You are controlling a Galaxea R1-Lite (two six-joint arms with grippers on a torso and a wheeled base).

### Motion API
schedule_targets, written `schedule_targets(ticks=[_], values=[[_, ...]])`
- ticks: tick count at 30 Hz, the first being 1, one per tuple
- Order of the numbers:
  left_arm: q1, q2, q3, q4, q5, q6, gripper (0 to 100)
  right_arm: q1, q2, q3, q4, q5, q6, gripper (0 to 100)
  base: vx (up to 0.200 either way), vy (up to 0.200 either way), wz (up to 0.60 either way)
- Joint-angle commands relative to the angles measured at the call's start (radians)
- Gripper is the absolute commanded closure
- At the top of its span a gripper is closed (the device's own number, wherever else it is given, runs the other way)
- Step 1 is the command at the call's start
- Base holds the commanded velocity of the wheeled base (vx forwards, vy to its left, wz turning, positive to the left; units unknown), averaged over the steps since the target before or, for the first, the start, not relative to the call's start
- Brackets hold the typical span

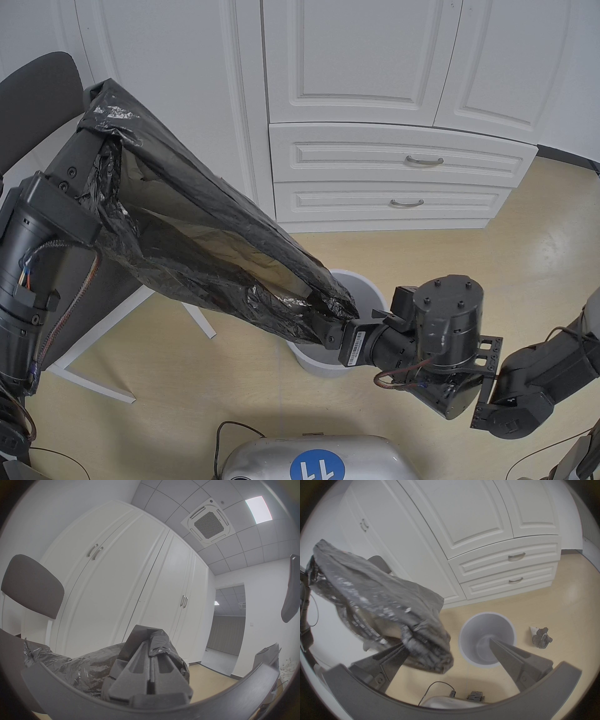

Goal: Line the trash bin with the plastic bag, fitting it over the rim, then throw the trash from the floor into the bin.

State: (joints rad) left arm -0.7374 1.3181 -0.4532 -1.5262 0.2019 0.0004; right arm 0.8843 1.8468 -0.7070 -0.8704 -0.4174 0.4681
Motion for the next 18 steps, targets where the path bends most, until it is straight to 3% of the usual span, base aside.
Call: schedule_targets(ticks=[1,9,18], values=[[0.0,0.009,-0.004,0.0,0.001,0.006,100,-0.008,0.071,-0.055,0.004,-0.047,0.034,0,0.0,0.0,0.0],[0.004,-0.034,-0.024,0.001,0.002,0.007,100,0.01,0.138,-0.164,-0.001,-0.142,0.115,0,0.0,0.0,0.0],[0.043,-0.04,-0.048,0.001,0.001,0.007,100,0.03,0.154,-0.25,-0.004,-0.119,0.323,0,0.0,0.0,0.0]])
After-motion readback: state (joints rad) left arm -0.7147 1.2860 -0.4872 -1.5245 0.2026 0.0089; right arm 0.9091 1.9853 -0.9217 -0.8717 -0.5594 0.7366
